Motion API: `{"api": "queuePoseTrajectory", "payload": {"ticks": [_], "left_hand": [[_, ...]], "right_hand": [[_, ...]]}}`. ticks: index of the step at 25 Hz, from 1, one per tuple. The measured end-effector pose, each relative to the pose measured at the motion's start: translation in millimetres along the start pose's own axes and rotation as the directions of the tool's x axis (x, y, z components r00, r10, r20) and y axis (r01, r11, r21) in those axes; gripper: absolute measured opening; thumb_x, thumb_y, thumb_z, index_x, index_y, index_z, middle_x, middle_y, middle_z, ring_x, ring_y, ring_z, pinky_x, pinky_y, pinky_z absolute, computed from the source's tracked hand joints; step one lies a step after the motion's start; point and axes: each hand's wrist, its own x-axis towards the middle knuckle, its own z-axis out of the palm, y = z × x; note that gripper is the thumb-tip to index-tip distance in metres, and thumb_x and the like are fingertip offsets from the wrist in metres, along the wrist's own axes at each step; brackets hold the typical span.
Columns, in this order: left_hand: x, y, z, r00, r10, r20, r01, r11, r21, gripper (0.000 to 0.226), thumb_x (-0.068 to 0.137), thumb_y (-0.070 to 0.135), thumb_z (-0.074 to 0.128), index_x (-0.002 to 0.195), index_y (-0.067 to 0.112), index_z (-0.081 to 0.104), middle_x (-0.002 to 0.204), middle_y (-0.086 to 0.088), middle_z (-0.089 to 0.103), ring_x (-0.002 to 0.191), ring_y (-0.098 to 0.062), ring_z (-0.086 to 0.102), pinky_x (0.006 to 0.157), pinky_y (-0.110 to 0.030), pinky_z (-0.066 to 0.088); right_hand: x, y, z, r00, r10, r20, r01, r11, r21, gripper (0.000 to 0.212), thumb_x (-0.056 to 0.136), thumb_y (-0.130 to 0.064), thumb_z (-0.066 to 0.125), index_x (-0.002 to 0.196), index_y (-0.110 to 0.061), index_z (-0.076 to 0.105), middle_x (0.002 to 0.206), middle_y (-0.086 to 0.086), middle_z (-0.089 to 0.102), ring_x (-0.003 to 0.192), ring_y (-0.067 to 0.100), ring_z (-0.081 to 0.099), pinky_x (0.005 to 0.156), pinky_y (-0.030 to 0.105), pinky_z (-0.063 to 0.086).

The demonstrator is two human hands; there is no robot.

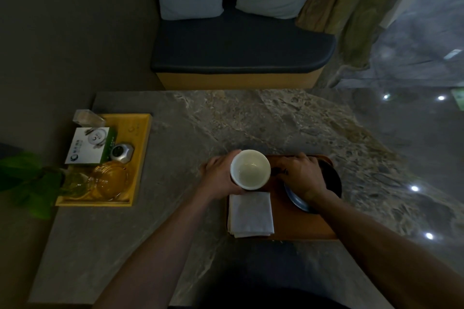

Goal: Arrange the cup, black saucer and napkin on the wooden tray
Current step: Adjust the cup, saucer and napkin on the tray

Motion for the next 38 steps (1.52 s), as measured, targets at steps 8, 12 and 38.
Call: {"api": "queuePoseTrajectory", "payload": {"ticks": [8,12,38], "left_hand": [[-0.7,-3.6,7.5,0.999,-0.035,-0.012,0.034,0.996,-0.082,0.119,0.056,0.037,0.09,0.152,0.037,0.02,0.153,0.0,0.042,0.142,-0.029,0.033,0.112,-0.053,0.032],[-10.7,-3.2,15.6,0.995,-0.099,-0.034,0.09,0.975,-0.204,0.122,0.056,0.035,0.09,0.154,0.03,0.018,0.156,-0.004,0.037,0.144,-0.028,0.032,0.113,-0.056,0.031],[-51.0,114.3,120.5,0.992,-0.123,-0.041,0.128,0.973,0.19,0.04,0.077,0.05,0.067,0.114,0.035,0.064,0.121,0.008,0.063,0.114,-0.015,0.058,0.093,-0.036,0.05]], "right_hand": [[-1.0,-0.3,10.5,0.998,0.034,-0.051,-0.034,0.999,-0.002,0.029,0.089,-0.033,0.058,0.117,-0.041,0.061,0.116,-0.004,0.069,0.109,0.024,0.049,0.085,0.04,0.034],[-8.7,0.2,21.1,0.995,0.098,-0.026,-0.099,0.994,-0.045,0.04,0.089,-0.043,0.057,0.128,-0.031,0.055,0.133,-0.001,0.059,0.129,0.026,0.041,0.098,0.047,0.036],[-95.1,150.5,-28.8,0.981,-0.055,0.188,0.083,0.986,-0.145,0.056,0.09,-0.065,0.04,0.138,-0.037,0.044,0.15,-0.003,0.039,0.142,0.024,0.022,0.114,0.055,0.016]]}}
